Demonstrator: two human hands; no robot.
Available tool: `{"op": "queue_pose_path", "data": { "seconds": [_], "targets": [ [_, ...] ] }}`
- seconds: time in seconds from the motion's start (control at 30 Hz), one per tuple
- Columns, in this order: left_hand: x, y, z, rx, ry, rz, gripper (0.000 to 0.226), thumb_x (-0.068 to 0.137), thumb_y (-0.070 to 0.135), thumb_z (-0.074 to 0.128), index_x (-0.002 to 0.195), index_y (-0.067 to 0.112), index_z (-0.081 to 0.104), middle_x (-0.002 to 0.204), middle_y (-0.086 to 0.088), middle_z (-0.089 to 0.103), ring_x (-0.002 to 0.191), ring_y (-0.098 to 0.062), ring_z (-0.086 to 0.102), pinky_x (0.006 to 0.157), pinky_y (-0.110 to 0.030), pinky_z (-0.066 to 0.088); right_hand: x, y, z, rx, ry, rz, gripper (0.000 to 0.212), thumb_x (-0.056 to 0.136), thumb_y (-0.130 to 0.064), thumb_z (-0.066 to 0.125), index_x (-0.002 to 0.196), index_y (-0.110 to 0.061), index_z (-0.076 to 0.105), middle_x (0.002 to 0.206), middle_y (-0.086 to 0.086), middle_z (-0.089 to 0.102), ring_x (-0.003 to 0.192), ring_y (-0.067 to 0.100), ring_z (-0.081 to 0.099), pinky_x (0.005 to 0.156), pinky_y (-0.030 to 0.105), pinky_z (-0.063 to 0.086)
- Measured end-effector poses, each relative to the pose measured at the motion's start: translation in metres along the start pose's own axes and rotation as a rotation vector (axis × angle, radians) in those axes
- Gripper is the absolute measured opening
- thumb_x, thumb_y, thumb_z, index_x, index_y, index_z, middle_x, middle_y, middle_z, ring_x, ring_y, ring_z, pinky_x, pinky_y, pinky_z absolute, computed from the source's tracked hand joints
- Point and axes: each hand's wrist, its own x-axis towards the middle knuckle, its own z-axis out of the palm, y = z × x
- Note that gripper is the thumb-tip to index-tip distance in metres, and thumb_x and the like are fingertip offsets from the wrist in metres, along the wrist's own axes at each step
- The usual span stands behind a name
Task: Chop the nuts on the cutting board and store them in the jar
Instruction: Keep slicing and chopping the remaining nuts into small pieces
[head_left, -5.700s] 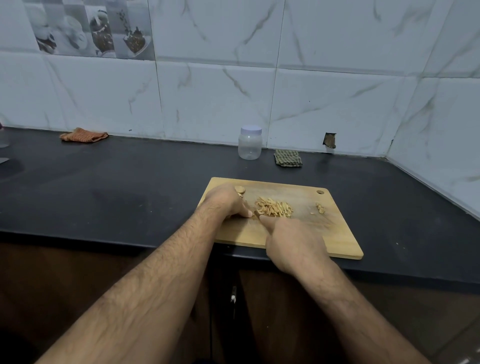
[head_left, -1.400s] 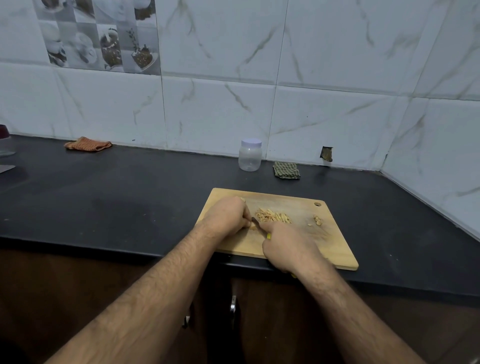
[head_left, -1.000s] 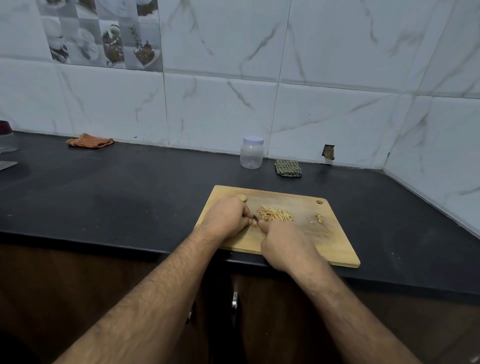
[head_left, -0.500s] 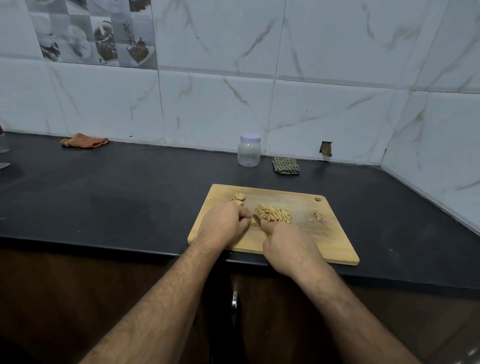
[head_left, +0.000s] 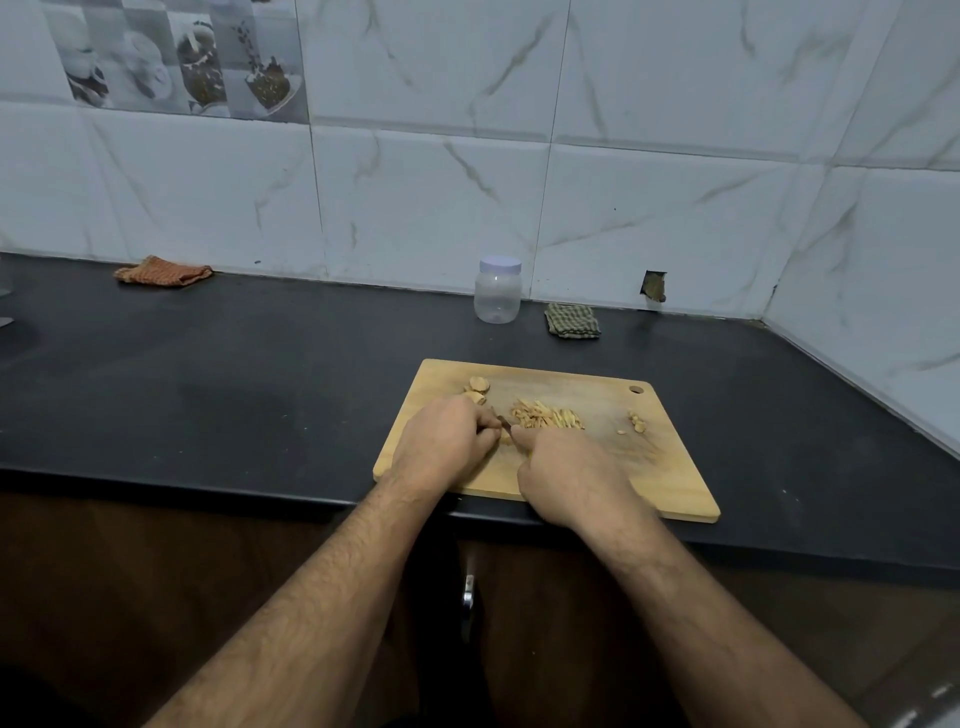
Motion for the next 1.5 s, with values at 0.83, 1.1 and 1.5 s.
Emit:
{"op": "queue_pose_path", "data": {
  "seconds": [0.83, 1.1, 1.5],
  "targets": [
    [-0.009, 0.01, -0.007, 0.025, 0.045, 0.032, 0.021, 0.094, 0.031, 0.059, 0.104, 0.031, 0.078, 0.103, 0.013, 0.07, 0.088, -0.009, 0.06, 0.071, -0.024, 0.044, -0.007, 0.009, 0.004, 0.13, 0.052, -0.015, 0.059, 0.094, -0.015, 0.045, 0.148, -0.037, 0.04, 0.145, -0.003, 0.053, 0.124, 0.019, 0.053, 0.097, 0.031, 0.049],
    [-0.008, 0.008, -0.008, 0.02, 0.026, 0.001, 0.02, 0.093, 0.031, 0.06, 0.102, 0.031, 0.077, 0.101, 0.012, 0.071, 0.089, -0.011, 0.062, 0.074, -0.028, 0.05, -0.003, 0.005, 0.002, 0.05, 0.019, -0.02, 0.064, 0.094, -0.009, 0.044, 0.15, -0.038, 0.037, 0.141, 0.002, 0.055, 0.123, 0.022, 0.054, 0.097, 0.035, 0.05],
    [-0.008, 0.01, -0.006, -0.014, 0.038, -0.049, 0.016, 0.091, 0.033, 0.063, 0.097, 0.03, 0.078, 0.098, 0.012, 0.073, 0.088, -0.011, 0.064, 0.077, -0.033, 0.054, -0.022, 0.021, 0.003, 0.018, 0.016, -0.03, 0.061, 0.097, -0.013, 0.044, 0.152, -0.038, 0.033, 0.142, 0.002, 0.053, 0.124, 0.02, 0.052, 0.095, 0.035, 0.049]
  ]
}}
